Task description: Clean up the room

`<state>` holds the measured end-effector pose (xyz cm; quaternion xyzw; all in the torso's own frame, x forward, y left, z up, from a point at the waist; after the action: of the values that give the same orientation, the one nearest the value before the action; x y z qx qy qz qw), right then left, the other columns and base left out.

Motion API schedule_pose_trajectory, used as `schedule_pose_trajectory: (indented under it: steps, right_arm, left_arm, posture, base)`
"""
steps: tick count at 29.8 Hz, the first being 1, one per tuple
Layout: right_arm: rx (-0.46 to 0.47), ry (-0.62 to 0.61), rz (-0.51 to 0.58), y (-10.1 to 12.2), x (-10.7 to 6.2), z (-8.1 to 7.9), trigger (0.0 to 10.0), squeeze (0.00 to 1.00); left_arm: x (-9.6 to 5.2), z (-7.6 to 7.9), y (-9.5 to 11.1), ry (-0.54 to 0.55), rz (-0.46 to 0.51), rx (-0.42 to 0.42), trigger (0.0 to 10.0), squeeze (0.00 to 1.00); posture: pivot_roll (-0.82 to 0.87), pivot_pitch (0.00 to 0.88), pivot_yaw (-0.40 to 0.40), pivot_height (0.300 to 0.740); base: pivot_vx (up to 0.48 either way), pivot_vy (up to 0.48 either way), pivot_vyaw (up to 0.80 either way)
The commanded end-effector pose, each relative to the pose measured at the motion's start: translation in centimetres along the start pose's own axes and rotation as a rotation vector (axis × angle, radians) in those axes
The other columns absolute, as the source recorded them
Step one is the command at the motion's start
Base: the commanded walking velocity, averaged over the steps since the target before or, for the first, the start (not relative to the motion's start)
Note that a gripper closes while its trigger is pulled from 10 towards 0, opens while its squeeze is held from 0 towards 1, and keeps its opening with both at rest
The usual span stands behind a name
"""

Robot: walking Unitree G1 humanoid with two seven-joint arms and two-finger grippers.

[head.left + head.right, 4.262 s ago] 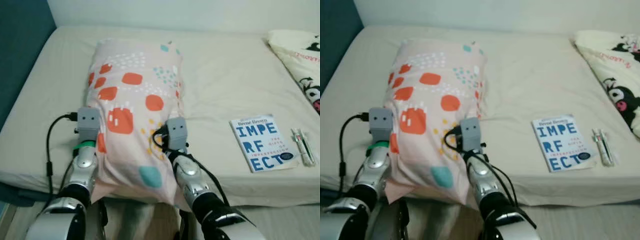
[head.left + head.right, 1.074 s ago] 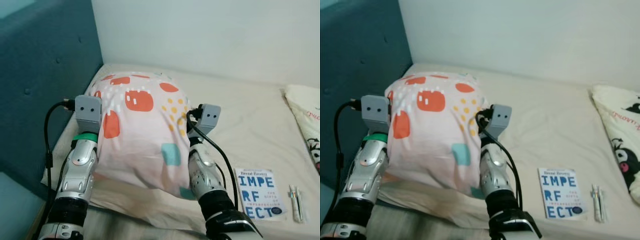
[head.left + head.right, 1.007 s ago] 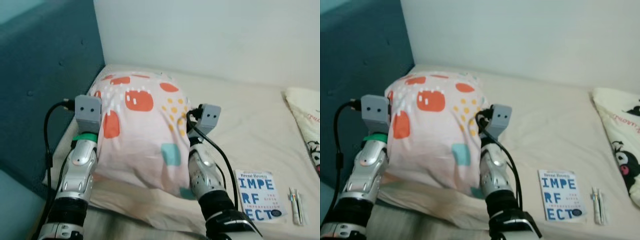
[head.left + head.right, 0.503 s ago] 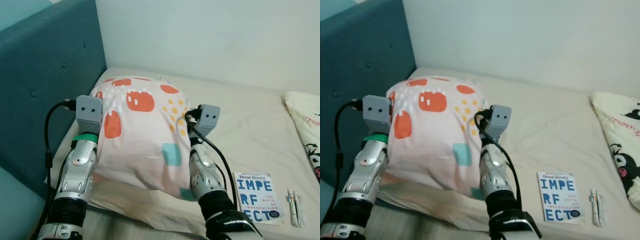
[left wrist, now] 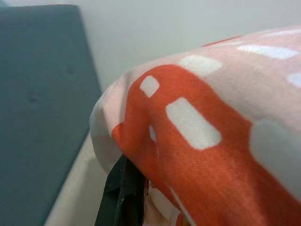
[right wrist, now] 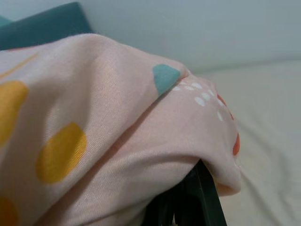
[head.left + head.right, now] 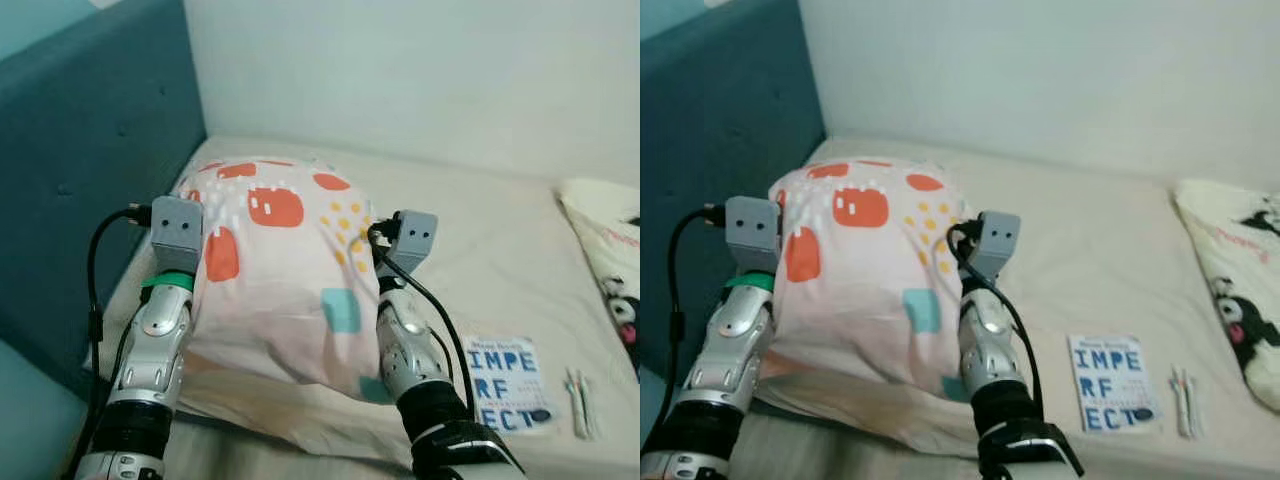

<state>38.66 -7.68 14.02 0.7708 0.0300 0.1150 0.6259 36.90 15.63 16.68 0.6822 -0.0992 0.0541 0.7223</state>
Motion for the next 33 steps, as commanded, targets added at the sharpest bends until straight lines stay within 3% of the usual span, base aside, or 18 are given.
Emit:
schedule_pose_trajectory:
  steps: [1, 9, 12, 22, 33]
  right_arm:
    - [0.03, 0.092, 0.006, 0.0, 0.3, -3.4, 10.0, 0.0]
    - [0.034, 0.117, 0.0, 0.0, 0.3, -3.9, 10.0, 0.0]
    - [0.023, 0.155, -0.018, -0.4, 0.2, -4.7, 10.0, 0.0]
    - [0.04, 0.15, -0.025, -0.4, 0.3, -4.6, 10.0, 0.0]
    - [0.042, 0.141, -0.047, -0.8, 0.3, -4.4, 10.0, 0.0]
  left_arm:
    - [0.1, 2.4, 0.7, -0.093, 0.031, 0.012, 10.0, 0.0]
    - [0.1, 2.1, 0.8, -0.086, 0.034, 0.028, 10.0, 0.0]
    - [0.1, 1.8, 0.9, -0.076, 0.037, 0.031, 10.0, 0.0]
    - [0.0, 1.5, 0.8, -0.067, 0.028, 0.035, 10.0, 0.0]
    - [0.1, 1.5, 0.8, -0.067, 0.026, 0.038, 10.0, 0.0]
  posture:
    - [0.07, 0.0, 0.015, 0.74]
    - [0.07, 0.0, 0.008, 0.74]
    - [0.07, 0.0, 0.005, 0.74]
    - [0.08, 0.0, 0.003, 0.74]
    - [0.08, 0.0, 0.009, 0.74]
  base:
    - [0.0, 0.0, -0.8]
    - [0.0, 0.0, -0.8]
    - [0.0, 0.0, 0.0]
    - [0.0, 0.0, -0.04]
    - [0.0, 0.0, -0.8]
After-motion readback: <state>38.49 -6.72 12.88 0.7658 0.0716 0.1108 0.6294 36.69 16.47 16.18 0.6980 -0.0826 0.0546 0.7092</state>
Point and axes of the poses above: a point about 5 cm out from each wrist's last joint towards the gripper, its own x axis pointing out of the wrist towards the gripper, its own y axis along the axis of the wrist's last joint, z = x × y, the point moved 3 cm from there along x, pointing out of the wrist towards the gripper, and after that the axes turned 8 degrees about -x, right-handed, at the moved point
